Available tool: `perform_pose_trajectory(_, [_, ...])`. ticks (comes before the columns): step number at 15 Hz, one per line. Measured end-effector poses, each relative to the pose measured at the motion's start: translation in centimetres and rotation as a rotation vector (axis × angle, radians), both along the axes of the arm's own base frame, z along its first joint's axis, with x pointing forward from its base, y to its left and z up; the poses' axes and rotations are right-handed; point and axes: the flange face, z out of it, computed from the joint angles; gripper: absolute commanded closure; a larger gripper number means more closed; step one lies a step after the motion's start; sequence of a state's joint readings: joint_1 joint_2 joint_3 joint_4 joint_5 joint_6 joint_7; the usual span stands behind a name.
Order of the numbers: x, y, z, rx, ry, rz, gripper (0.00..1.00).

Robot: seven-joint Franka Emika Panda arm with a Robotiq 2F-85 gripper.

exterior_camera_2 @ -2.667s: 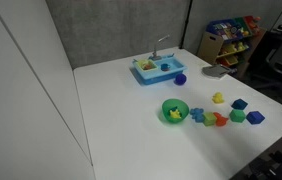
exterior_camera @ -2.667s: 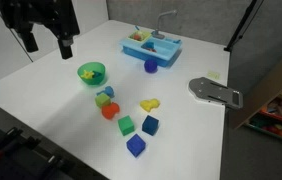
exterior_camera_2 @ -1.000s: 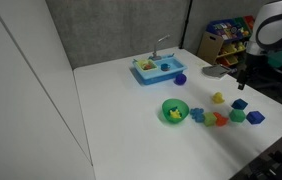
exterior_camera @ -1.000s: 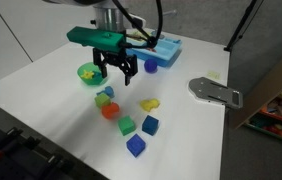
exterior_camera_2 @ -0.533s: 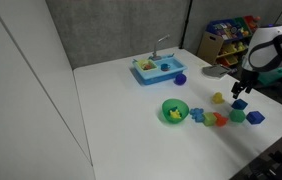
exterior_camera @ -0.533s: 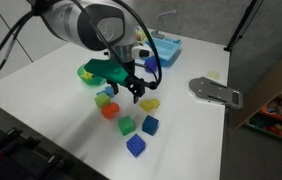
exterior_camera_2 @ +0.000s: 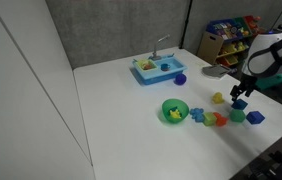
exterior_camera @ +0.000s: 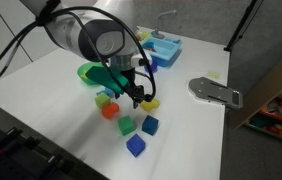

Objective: Pick up the green block and stack it on the navy blue block, pick up the neon blue block and stack it on the green block, Pick up the orange toy and stack it on the neon blue block, pick up the light green block and stack it on the neon blue block top

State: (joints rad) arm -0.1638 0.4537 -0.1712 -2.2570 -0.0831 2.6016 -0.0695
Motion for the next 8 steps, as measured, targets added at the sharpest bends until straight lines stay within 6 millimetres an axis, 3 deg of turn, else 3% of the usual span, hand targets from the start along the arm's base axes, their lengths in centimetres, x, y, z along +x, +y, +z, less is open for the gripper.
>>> perform_pose_trajectory(8, [-1.7,-0.2,-3.1,-0.007,-0.004,-0.003,0.00])
